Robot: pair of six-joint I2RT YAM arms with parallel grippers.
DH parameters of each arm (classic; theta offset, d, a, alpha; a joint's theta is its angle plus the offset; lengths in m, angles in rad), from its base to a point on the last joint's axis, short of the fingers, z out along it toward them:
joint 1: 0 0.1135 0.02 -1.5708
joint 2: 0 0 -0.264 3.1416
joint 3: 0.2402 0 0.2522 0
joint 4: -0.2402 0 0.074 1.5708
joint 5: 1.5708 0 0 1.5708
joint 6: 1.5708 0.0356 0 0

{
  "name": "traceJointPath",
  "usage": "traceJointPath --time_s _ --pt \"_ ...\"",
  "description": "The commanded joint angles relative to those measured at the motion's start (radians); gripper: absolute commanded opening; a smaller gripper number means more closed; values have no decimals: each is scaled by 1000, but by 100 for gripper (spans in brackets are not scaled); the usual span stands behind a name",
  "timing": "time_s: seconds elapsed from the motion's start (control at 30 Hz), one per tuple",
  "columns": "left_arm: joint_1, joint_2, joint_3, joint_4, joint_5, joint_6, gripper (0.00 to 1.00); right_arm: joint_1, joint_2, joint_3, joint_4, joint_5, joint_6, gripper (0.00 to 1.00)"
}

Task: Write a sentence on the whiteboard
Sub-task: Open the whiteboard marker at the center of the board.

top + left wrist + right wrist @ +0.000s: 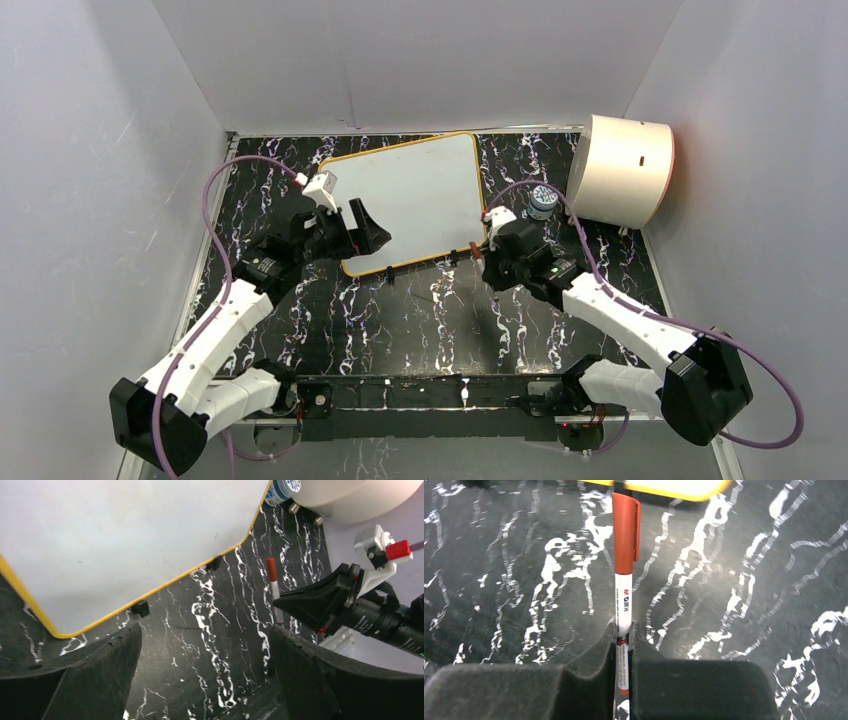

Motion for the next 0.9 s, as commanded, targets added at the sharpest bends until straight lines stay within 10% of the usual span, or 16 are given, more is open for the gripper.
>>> traceJointPath --time_s 0.0,0.87 --pt "-2 27 6 4 125 -96 95 120 6 78 85 39 -84 0" --pt "-106 160 -93 199 33 -455 80 505 157 143 436 266 -209 0"
